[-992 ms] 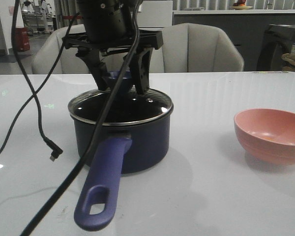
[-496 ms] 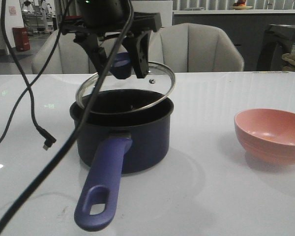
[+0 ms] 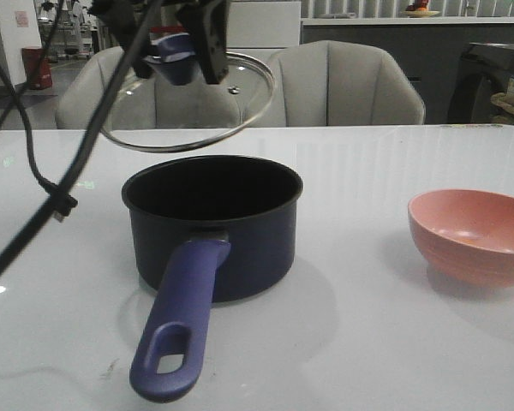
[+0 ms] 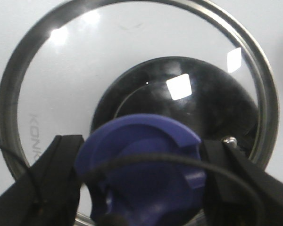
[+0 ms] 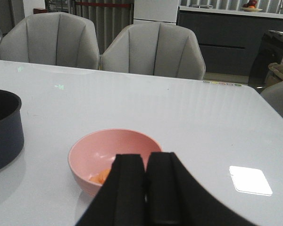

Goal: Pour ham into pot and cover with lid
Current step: 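Lift the glass lid off the saucepan with the left gripper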

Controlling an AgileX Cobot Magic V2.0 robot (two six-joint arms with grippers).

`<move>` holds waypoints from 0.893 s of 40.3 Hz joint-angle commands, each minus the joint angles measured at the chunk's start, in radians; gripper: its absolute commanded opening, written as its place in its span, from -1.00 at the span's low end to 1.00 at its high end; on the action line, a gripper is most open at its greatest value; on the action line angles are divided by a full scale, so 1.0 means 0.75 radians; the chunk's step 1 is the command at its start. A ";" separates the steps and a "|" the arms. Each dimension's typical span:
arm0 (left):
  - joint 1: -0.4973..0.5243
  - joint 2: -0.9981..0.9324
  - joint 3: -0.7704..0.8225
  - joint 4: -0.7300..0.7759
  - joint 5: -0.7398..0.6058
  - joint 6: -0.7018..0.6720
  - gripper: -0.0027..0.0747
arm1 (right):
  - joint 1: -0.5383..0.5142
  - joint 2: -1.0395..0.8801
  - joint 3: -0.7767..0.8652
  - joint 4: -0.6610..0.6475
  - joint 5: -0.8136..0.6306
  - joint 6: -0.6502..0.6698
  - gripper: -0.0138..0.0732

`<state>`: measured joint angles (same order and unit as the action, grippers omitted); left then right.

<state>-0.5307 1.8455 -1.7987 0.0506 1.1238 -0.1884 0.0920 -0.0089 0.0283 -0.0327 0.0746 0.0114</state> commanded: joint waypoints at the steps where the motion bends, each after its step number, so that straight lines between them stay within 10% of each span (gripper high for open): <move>1: 0.066 -0.115 -0.017 0.033 -0.026 -0.024 -0.63 | -0.006 -0.025 0.010 -0.002 -0.118 -0.002 -0.36; 36: 0.678 -0.324 0.768 -0.115 -0.330 0.164 -0.63 | -0.006 -0.025 0.010 -0.002 -0.118 -0.002 -0.36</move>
<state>-0.0436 1.6567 -1.2462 -0.0054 0.9782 -0.0858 0.0920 -0.0089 0.0283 -0.0327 0.0746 0.0114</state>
